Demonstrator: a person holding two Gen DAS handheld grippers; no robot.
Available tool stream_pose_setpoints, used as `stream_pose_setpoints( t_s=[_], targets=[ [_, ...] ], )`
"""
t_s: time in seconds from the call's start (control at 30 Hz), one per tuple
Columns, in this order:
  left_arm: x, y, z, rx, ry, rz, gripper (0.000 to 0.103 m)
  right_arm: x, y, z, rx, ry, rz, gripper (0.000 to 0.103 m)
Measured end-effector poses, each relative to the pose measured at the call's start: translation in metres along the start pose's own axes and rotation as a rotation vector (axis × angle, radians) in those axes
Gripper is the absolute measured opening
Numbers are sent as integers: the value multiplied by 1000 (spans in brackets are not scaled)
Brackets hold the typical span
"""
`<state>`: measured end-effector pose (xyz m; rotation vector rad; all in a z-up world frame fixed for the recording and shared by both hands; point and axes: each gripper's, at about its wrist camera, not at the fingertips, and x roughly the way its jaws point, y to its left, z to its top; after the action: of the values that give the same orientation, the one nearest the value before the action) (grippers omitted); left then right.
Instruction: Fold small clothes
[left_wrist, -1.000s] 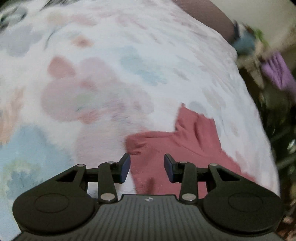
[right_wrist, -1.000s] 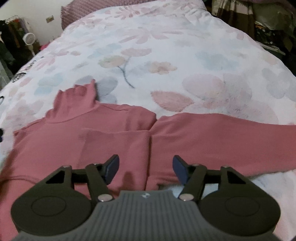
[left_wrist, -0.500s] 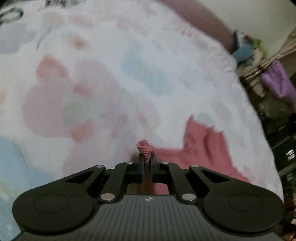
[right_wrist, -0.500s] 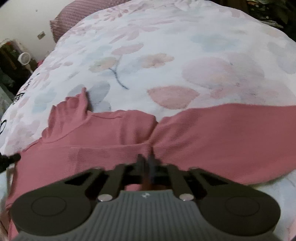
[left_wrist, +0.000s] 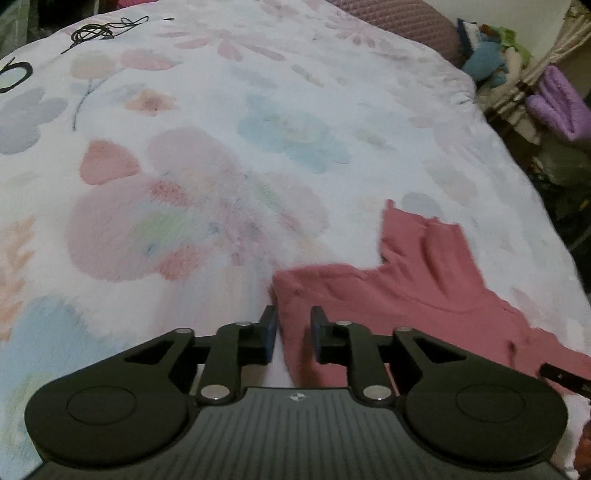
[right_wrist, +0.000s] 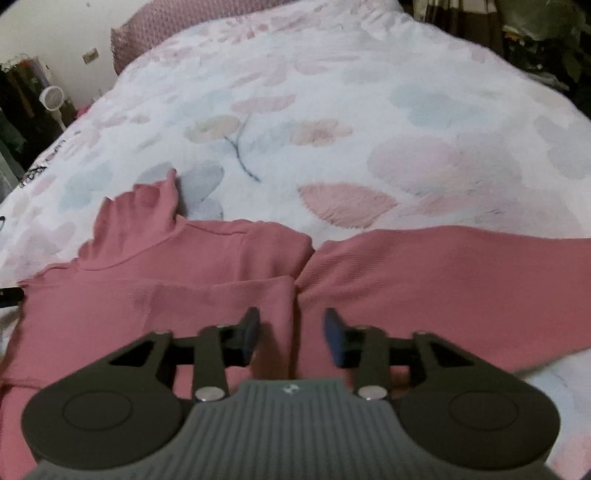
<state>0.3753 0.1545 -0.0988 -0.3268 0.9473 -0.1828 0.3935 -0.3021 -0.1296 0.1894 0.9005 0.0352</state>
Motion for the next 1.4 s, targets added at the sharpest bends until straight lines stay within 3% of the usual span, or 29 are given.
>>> stream_pose_setpoints(
  t_s=[0.13,0.23,0.33,0.47,0.5,0.57,0.6,0.67,0.83,1.0,1.1,1.13,1.3,1.4],
  targets=[
    [-32,-7,-22,71,25,-55,34,-31,-3,-16,17,-38,35,36],
    [-45,-15,-45,165,81,-61,42,-47,5,-33,-56,-41,31,36],
    [-48,-21,-66,260,135,-46,50,-50,16,-50,-155,-22,17,36],
    [-42,-29,-81,308,156,2,50,-41,23,-57,-201,-4,-21,31],
    [-39,-30,-82,315,157,9,48,-39,25,-58,-208,8,-34,28],
    [-39,-34,-83,333,144,32,13,-40,26,-61,-218,8,-30,14],
    [-40,-34,-81,328,142,50,6,-42,26,-61,-225,5,-38,3],
    [-45,-30,-79,302,134,55,5,-44,22,-60,-218,3,-64,0],
    [-46,-25,-79,319,165,93,5,-49,6,-55,-177,19,-43,0],
    [-38,-23,-80,272,178,91,7,-42,4,-60,-139,34,-36,0],
    [-44,-22,-80,266,179,91,17,-59,12,-60,-161,-7,-16,11],
    [-45,-21,-81,268,184,89,22,-65,17,-61,-197,-19,-21,21],
    [-63,-13,-81,238,173,60,25,-82,15,-62,-257,-24,-32,23],
    [-77,-15,-77,231,130,58,28,-92,-11,-58,-186,-24,-34,42]
  ],
)
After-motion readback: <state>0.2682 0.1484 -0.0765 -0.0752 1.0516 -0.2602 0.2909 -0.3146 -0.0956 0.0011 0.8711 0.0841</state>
